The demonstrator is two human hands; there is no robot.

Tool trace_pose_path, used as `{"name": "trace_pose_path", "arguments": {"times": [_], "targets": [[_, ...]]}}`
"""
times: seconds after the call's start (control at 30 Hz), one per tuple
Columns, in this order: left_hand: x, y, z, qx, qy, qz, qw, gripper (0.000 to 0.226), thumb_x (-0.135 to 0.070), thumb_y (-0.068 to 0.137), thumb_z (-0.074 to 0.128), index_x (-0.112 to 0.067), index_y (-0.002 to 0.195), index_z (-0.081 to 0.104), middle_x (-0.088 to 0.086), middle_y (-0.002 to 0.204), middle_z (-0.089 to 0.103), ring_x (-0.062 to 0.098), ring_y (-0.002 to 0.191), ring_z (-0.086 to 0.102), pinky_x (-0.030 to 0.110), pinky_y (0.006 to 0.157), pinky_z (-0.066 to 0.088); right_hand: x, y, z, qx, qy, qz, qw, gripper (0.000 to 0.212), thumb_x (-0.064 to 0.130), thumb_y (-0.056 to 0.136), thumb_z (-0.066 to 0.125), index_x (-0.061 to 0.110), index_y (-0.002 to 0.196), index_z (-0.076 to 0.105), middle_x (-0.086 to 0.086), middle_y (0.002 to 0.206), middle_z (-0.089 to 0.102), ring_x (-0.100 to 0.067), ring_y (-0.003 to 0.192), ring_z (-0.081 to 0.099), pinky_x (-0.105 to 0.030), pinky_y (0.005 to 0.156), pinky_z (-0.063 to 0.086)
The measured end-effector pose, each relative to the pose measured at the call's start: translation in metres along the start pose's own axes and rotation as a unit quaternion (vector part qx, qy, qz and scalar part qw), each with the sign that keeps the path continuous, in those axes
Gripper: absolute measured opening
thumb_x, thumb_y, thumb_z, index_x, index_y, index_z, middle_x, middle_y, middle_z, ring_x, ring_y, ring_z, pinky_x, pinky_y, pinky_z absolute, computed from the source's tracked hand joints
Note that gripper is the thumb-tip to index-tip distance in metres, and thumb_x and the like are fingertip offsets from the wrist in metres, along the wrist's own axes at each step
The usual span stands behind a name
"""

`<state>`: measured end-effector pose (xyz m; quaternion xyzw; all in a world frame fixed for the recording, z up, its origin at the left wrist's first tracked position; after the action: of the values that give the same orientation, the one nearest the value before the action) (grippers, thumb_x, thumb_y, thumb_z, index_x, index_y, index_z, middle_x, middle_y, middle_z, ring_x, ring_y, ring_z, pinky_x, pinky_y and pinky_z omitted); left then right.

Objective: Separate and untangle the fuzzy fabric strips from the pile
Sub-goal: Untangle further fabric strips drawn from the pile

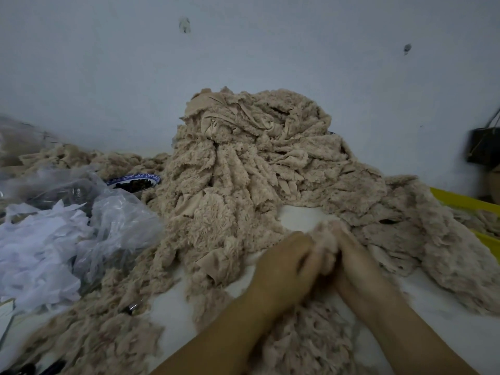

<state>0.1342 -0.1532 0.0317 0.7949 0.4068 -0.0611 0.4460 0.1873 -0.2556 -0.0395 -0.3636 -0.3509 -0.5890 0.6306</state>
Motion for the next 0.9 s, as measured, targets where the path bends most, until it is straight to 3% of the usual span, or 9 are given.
{"name": "trace_pose_path", "arguments": {"times": [0.1, 0.17, 0.27, 0.37, 0.5, 0.63, 0.73, 0.83, 0.9], "targets": [[0.065, -0.011, -0.037, -0.121, -0.154, -0.199, 0.960, 0.042, -0.040, 0.103, 0.043, -0.015, 0.071, 0.054, 0.000, 0.071, 0.051, 0.008, 0.066, 0.047, 0.038, 0.066, 0.048, 0.001, 0.001, 0.002, -0.022, -0.068, -0.041, 0.997, 0.019, 0.024, 0.101, 0.054, 0.010, 0.103, 0.065, -0.006, 0.086, 0.074, -0.012, 0.073, 0.071, -0.027, 0.061, 0.056], [0.085, -0.019, -0.040, -0.155, -0.248, -0.257, 0.921, 0.053, -0.070, 0.092, 0.039, -0.025, 0.068, 0.054, -0.005, 0.071, 0.054, 0.010, 0.068, 0.050, 0.045, 0.074, 0.053, -0.004, 0.001, 0.005, -0.033, -0.084, -0.032, 0.995, 0.017, 0.021, 0.100, 0.054, 0.012, 0.090, 0.063, -0.002, 0.071, 0.066, -0.008, 0.059, 0.064, -0.025, 0.053, 0.052], [0.085, -0.016, -0.033, -0.133, -0.282, -0.268, 0.911, 0.090, -0.094, 0.074, 0.027, -0.011, 0.055, 0.055, 0.006, 0.061, 0.058, 0.016, 0.063, 0.059, 0.031, 0.078, 0.052, -0.002, 0.000, 0.008, -0.019, -0.121, -0.047, 0.991, 0.017, 0.022, 0.101, 0.053, 0.013, 0.101, 0.067, -0.004, 0.088, 0.072, -0.016, 0.077, 0.067, -0.032, 0.069, 0.054], [0.083, -0.011, -0.031, -0.123, -0.252, -0.260, 0.924, 0.081, -0.085, 0.082, 0.024, -0.019, 0.050, 0.058, 0.002, 0.076, 0.069, 0.005, 0.078, 0.065, 0.016, 0.074, 0.045, 0.013, -0.010, 0.017, -0.002, -0.261, -0.121, 0.958, 0.015, 0.031, 0.099, 0.056, 0.025, 0.094, 0.068, 0.008, 0.085, 0.074, -0.006, 0.080, 0.070, -0.020, 0.068, 0.054], [0.076, -0.008, -0.006, -0.011, -0.263, -0.247, 0.933, 0.042, -0.080, 0.083, 0.046, -0.042, 0.089, 0.063, -0.012, 0.091, 0.070, -0.003, 0.081, 0.064, 0.017, 0.068, 0.049, 0.024, -0.020, 0.037, 0.006, -0.387, -0.196, 0.901, 0.025, 0.030, 0.097, 0.058, 0.011, 0.081, 0.057, -0.001, 0.069, 0.062, -0.005, 0.059, 0.057, -0.014, 0.051, 0.043], [0.078, -0.010, 0.012, 0.054, -0.263, -0.284, 0.920, 0.036, -0.052, 0.092, 0.061, -0.016, 0.093, 0.066, 0.001, 0.088, 0.072, 0.016, 0.081, 0.069, 0.030, 0.069, 0.056, 0.017, -0.019, 0.046, 0.031, -0.452, -0.207, 0.867, 0.013, 0.018, 0.097, 0.057, 0.006, 0.092, 0.054, -0.008, 0.096, 0.054, -0.022, 0.084, 0.056, -0.027, 0.071, 0.049], [0.092, -0.016, -0.001, -0.012, -0.301, -0.339, 0.891, 0.031, -0.036, 0.097, 0.058, -0.024, 0.069, 0.062, -0.003, 0.067, 0.065, 0.012, 0.067, 0.062, 0.024, 0.063, 0.049, 0.016, -0.021, 0.051, 0.049, -0.470, -0.211, 0.856, 0.023, 0.024, 0.096, 0.060, 0.011, 0.081, 0.047, -0.004, 0.089, 0.049, -0.005, 0.071, 0.047, -0.016, 0.062, 0.041], [0.102, -0.020, 0.000, -0.067, -0.425, -0.383, 0.818, 0.024, -0.028, 0.098, 0.060, -0.008, 0.090, 0.070, 0.018, 0.093, 0.072, 0.030, 0.087, 0.068, 0.040, 0.083, 0.053, 0.015, -0.024, 0.057, 0.070, -0.473, -0.223, 0.850, 0.033, 0.028, 0.099, 0.055, 0.018, 0.071, 0.040, 0.002, 0.079, 0.043, 0.001, 0.062, 0.040, -0.014, 0.059, 0.036], [0.105, -0.021, 0.001, -0.084, -0.466, -0.400, 0.785, 0.020, -0.024, 0.098, 0.059, -0.009, 0.090, 0.069, 0.018, 0.095, 0.070, 0.029, 0.085, 0.067, 0.039, 0.078, 0.053, 0.012, -0.024, 0.057, 0.079, -0.464, -0.215, 0.856, 0.033, 0.029, 0.100, 0.052, 0.027, 0.068, 0.042, 0.010, 0.072, 0.044, 0.002, 0.059, 0.040, -0.014, 0.056, 0.036]]}}
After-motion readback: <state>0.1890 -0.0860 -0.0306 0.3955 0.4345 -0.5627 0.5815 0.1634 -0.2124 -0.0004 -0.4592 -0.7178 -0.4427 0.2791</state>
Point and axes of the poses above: each hand's wrist, its own y-axis towards the middle knuckle, its own z-axis out of the palm, x = y × z, the point moved 10 cm from there along y, towards the middle knuckle
